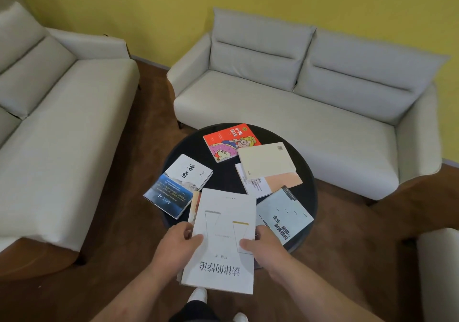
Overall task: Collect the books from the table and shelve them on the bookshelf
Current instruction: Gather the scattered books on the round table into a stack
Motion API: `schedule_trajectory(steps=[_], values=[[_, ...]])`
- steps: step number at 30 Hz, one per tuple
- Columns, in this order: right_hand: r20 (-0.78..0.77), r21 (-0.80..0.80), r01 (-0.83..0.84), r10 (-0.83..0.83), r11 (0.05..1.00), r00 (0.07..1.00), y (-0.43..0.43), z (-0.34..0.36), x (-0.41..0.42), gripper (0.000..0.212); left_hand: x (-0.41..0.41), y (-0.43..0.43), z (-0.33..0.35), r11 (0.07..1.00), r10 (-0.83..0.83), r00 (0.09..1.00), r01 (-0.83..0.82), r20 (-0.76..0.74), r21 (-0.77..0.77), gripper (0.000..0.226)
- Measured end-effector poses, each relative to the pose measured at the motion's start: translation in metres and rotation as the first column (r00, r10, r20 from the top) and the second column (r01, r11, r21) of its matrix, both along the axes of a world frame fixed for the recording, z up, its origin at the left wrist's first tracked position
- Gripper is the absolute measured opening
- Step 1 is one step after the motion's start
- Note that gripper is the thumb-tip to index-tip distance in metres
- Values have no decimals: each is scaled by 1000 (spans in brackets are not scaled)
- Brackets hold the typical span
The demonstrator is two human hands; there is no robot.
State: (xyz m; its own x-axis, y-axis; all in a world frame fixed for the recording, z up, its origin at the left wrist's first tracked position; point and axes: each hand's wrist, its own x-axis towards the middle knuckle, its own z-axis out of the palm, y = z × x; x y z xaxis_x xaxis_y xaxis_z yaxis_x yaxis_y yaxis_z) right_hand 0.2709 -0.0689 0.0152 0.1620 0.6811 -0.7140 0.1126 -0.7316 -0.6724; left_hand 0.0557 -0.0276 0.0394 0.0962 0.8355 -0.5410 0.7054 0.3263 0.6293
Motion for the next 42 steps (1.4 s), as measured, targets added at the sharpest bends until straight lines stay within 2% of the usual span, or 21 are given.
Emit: schedule_trajectory(steps=[3, 7, 12, 15, 21, 23, 27, 31, 35, 38, 40, 42], values=[[22, 33, -4, 4, 999, 1000, 1, 1, -7, 22, -4, 4, 1, 1000, 22, 999, -22, 28, -11, 29], [38, 46, -27, 25, 999, 999, 4, 6, -7, 17, -6, 8, 3, 1000, -12, 994, 12, 105, 2, 32], [-25, 68, 3, -1, 998, 1000, 4, 2, -11, 21, -9, 9, -11, 983, 174, 960, -158, 220, -91, 40], [-55, 68, 5, -2, 998, 998, 7, 3, -15, 23, -8, 12, -21, 974, 203, 929, -159, 309, -163, 47], [-35, 80, -8, 11, 997, 999, 10, -2, -13, 22, -11, 19, -45, 965, 234, 897, -166, 375, -205, 62], [-36, 75, -18, 21, 997, 999, 11, -2, -13, 23, -11, 24, -48, 966, 233, 908, -175, 348, -189, 63], [-31, 57, -81, 83, 995, 996, 12, -5, -21, 34, -13, 24, -62, 959, 263, 896, -203, 358, -196, 52], [-231, -2, 11, -11, 1000, 973, 15, -8, -27, 47, -4, 19, -45, 887, 393, 741, -148, 544, -438, 46], [-322, -19, 44, -48, 999, 946, 14, -10, -29, 54, -10, 24, -39, 853, 422, 713, -103, 560, -512, 43], [-306, -15, 48, -50, 999, 951, 12, -13, -28, 47, -10, 24, -37, 837, 440, 707, -100, 553, -538, 45], [-302, -1, 80, -76, 997, 950, 15, -15, -19, 30, -7, 29, -36, 821, 506, 688, -199, 520, -535, 35], [-246, -50, 231, -236, 972, 940, 24, -19, -2, 25, -10, 43, -41, 826, 549, 697, -367, 461, -428, 19]])
